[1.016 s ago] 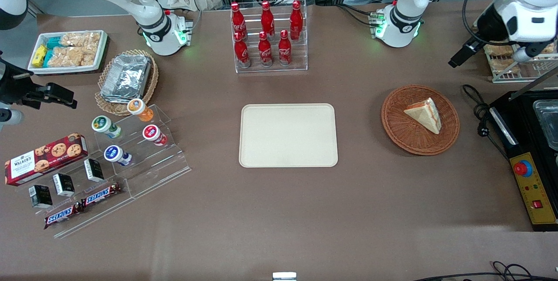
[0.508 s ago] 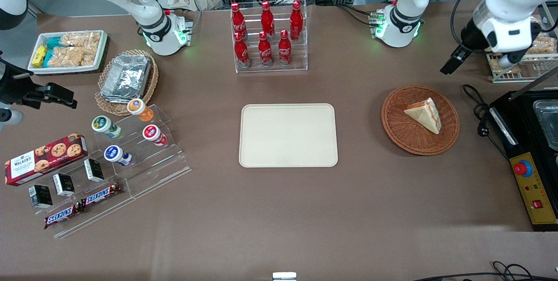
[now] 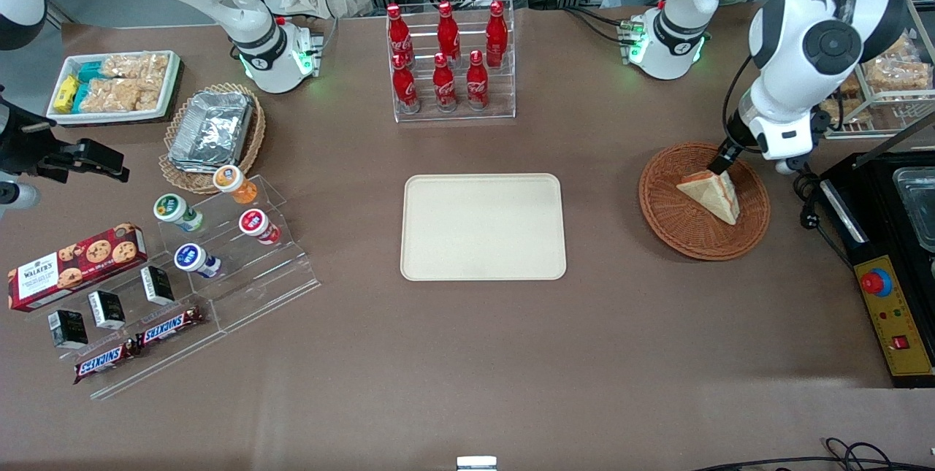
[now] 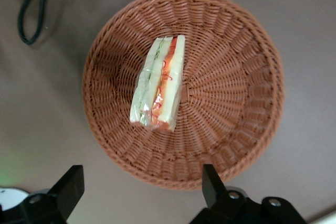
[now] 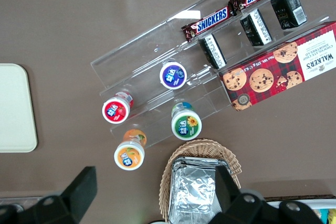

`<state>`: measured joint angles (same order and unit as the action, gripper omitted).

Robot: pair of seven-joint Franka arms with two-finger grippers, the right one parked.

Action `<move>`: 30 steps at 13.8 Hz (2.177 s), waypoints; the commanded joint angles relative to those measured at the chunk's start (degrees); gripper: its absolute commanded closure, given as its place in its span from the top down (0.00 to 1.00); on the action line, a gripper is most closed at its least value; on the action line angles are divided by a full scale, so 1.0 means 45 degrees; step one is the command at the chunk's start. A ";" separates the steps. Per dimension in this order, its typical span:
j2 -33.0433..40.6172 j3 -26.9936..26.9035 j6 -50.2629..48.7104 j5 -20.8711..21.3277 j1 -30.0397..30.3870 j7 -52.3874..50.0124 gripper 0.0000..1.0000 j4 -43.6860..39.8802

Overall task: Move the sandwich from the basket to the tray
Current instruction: 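Move the open left gripper over the wrapped sandwich in the wicker basket, then lower the left gripper onto the sandwich and close on it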

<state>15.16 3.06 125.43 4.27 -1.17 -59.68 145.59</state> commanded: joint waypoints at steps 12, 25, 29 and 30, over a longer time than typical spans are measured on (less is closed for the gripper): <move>-0.2235 0.0062 0.4097 0.0848 0.0982 -0.0410 1.00 0.1200; -0.3681 0.0042 0.5817 0.0848 0.1217 -0.0410 0.80 0.1376; -0.3701 0.0023 0.5798 0.0848 0.1217 -0.0371 0.00 0.1338; -0.3585 0.0023 0.5720 0.0848 0.1217 -0.0352 0.00 0.1318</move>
<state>-1.27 2.98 149.38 6.61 3.87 -59.83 151.05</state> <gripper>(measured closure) 0.568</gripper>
